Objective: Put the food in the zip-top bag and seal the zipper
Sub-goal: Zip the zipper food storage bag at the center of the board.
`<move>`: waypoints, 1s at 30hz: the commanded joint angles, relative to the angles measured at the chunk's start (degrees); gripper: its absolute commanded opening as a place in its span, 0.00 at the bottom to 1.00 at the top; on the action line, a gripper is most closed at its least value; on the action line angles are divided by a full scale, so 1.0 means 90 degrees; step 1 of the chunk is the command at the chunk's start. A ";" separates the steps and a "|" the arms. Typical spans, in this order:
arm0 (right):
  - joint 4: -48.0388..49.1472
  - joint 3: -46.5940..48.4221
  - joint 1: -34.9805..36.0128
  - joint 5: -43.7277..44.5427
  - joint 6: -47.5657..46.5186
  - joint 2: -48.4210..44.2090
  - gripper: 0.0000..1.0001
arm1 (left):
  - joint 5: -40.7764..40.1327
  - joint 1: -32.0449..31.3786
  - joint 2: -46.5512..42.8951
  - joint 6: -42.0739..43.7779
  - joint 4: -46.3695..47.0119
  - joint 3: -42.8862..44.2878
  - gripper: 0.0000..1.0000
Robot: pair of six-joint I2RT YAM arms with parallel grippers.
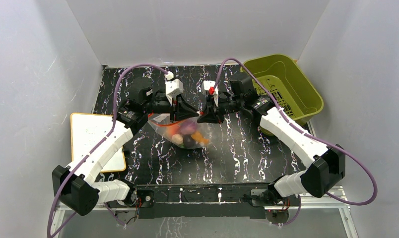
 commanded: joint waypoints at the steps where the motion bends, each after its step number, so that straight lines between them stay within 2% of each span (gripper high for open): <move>1: 0.0297 0.0177 0.0045 -0.0101 0.0039 -0.0224 0.00 | 0.0398 -0.0030 -0.0082 -0.0048 0.0435 0.0054 0.10; 4: 0.0324 0.0145 0.0039 -0.0065 0.0048 -0.0252 0.00 | 0.0361 -0.0030 -0.0108 0.0002 0.0421 0.0050 0.00; 10: 0.0205 0.0175 0.0045 -0.0039 0.0141 -0.0293 0.00 | 0.0214 -0.0026 -0.0303 0.0281 -0.0016 -0.0015 0.00; 16: 0.0520 -0.0139 0.0045 0.0157 0.0215 -0.0678 0.00 | 0.0033 -0.0030 -0.0457 0.0623 -0.0603 0.0006 0.00; 26: 0.0526 -0.0276 0.0044 0.0123 0.0243 -0.0796 0.00 | 0.0136 -0.0030 -0.0390 0.0253 -0.0223 -0.0036 0.00; 27: 0.0545 -0.0310 0.0044 0.0134 0.0227 -0.0823 0.01 | 0.0160 -0.0030 -0.0390 0.0211 -0.0196 -0.0032 0.00; 29: 0.0533 -0.0316 0.0054 0.0195 0.0225 -0.0854 0.15 | 0.0208 -0.0030 -0.0381 0.0134 -0.0126 -0.0020 0.00; 30: 0.0539 -0.0309 0.0055 0.0223 0.0225 -0.0859 0.17 | 0.0219 -0.0030 -0.0370 0.0097 -0.0082 -0.0018 0.00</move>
